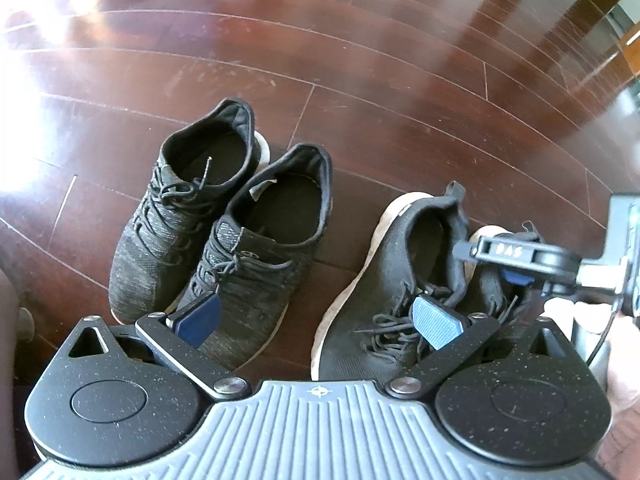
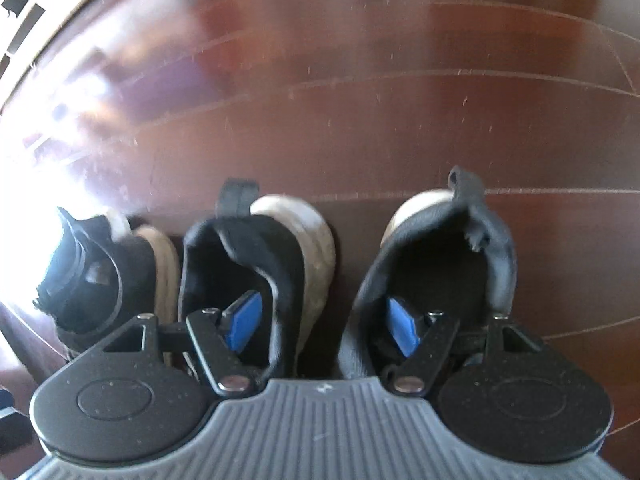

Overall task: Organize scattered shoes
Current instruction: 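Move the right tool to the grey knit sneaker pair and lower over heels, then close the right tool on the heel collars of both grey knit sneakers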

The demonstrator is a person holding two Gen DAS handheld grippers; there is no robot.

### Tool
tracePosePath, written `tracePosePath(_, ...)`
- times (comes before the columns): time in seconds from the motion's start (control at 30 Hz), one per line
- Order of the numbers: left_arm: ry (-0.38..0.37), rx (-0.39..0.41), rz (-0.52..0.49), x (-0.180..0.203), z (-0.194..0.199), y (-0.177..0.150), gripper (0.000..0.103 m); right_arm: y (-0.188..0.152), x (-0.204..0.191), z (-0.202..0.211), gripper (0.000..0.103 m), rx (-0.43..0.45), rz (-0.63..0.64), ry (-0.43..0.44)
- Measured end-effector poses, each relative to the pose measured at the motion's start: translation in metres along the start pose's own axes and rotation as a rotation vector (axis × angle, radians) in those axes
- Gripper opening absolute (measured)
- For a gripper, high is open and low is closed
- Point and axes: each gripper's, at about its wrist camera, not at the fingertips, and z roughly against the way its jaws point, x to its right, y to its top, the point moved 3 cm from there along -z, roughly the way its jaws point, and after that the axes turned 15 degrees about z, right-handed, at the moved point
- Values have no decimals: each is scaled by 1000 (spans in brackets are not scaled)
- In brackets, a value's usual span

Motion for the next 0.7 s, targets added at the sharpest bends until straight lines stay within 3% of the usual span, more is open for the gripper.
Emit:
tracePosePath(0.2, -11, -7, 38, -8, -3, 9, 103, -10, -17, -4, 80, -46, 43, -27)
tracePosePath(0.4, -15, -14, 61, -13, -3, 12, 103, -11, -20, -14, 80, -92, -21, -63)
tracePosePath(0.53, -22, -19, 85, -18, -4, 15, 103, -17, -20, -24, 78, -137, 1, -99)
tracePosePath(0.7, -33, -26, 95, -19, -5, 17, 103, -27, -22, -21, 76, -122, 38, -106)
